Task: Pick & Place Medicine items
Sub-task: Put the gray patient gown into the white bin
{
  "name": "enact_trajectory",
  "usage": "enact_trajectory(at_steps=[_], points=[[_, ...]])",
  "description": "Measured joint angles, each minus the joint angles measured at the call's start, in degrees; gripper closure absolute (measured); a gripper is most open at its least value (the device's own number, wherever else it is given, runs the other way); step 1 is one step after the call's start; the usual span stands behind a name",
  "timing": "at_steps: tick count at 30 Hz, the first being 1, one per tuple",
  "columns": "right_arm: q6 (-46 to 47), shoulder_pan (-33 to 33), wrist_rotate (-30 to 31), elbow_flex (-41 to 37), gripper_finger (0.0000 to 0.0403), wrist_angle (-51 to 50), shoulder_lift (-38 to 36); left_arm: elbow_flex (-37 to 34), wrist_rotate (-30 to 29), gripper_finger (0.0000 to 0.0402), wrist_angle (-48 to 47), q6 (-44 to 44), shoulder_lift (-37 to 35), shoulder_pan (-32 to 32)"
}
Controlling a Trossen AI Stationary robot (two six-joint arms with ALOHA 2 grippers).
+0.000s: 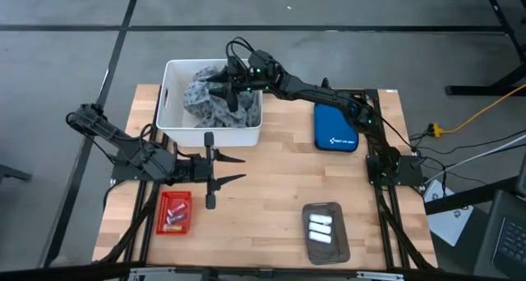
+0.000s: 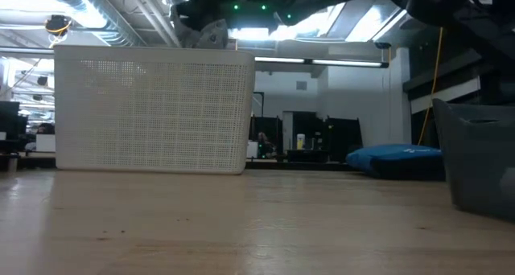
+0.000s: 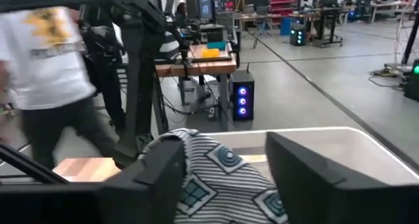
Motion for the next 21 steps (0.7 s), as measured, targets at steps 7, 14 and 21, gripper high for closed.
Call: enact_trajectory(at_steps=[7,14,21], points=[[0.46,0.21,0.12,0.00,0.0111,-0.59,0.00,0.00,0.00,0.0254,-0.60,-0.04,0.00,0.00],[-1.32,-1.45,-2.97,2.83,0.0091,-17.38,-2.08,0.00,-0.02,0.0254,-2.83,-1.55,0.00,-0.04],[-12.76,-1.66,5.46,12.13,0.0105,-42.98,-2.35,0.00,-0.09,0.0254,-3.12,-1.51,-0.02,-0.04]])
